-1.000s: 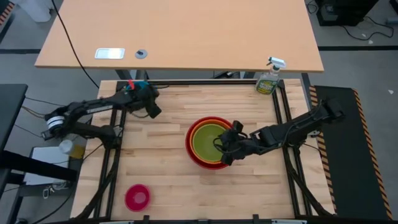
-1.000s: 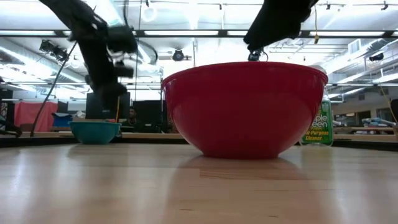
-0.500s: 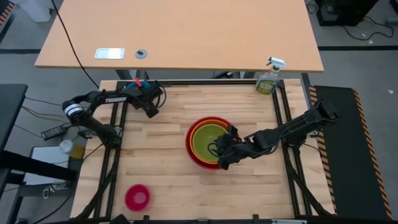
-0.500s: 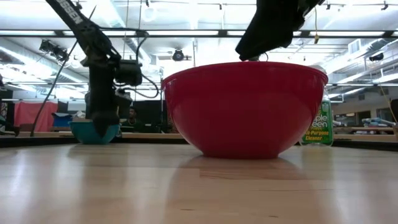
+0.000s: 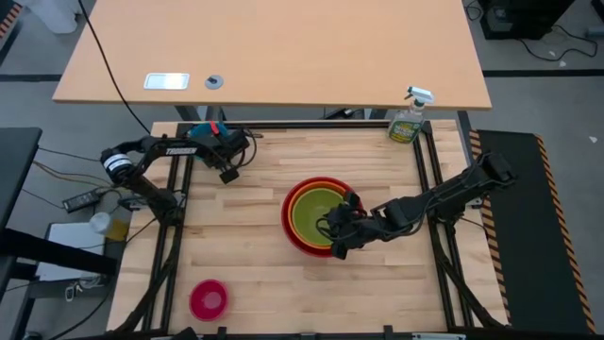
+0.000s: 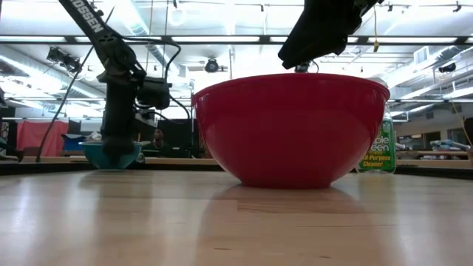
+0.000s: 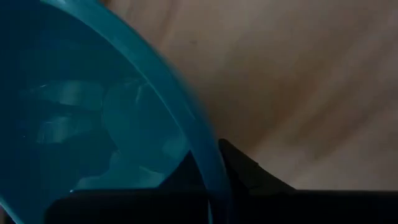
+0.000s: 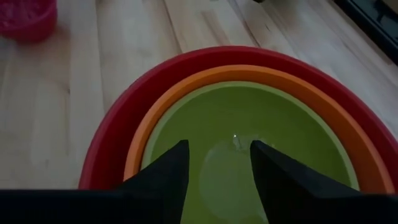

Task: Nest bowls inside each other
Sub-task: Stack the blue bowl on the green bowl

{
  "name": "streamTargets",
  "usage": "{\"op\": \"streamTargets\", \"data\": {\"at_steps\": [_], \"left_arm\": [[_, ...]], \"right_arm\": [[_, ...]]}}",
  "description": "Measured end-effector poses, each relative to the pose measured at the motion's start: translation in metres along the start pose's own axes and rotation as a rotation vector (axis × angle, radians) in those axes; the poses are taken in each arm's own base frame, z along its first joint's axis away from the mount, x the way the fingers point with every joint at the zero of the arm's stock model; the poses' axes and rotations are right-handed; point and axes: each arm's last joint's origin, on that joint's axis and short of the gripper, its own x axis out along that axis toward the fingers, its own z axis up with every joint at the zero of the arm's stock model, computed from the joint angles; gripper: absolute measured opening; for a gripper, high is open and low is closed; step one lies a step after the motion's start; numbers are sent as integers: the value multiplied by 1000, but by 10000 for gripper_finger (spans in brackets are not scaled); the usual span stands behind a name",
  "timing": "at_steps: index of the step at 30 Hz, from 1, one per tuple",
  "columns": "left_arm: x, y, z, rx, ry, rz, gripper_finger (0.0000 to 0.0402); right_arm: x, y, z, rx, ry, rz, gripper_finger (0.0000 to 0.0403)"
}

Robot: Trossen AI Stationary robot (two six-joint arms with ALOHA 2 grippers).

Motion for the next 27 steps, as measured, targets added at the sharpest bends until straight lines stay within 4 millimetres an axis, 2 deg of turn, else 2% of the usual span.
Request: {"op": "streamTargets", "data": {"at_steps": [3,6,9,12,17,20,24,27], "left_arm": [[-14,-8,4,46,10,-9,15],[-37,-19,13,96,-23,-15,13],[-71,-30,25,153,-141,-24,13],[-109,-42,30,244,-292,-29,14],[-174,-56,20,364,-616,-26,14],[-203,-74,6,538,-800,-67,14],[-228,-104,-12,831,-995,-181,14],[-239,-125,-18,986,-1115,-309,14]], "right_arm": [[0,-1,-1,-5,15,-8,175],[1,-6,-3,12,52,-34,169],[-3,-14,-1,31,130,-92,165],[-20,-20,3,32,167,-152,162],[-53,-30,6,49,150,-149,162],[-68,-35,3,66,134,-186,162],[-82,-38,2,84,102,-212,162],[-88,-38,2,84,75,-210,162]]}}
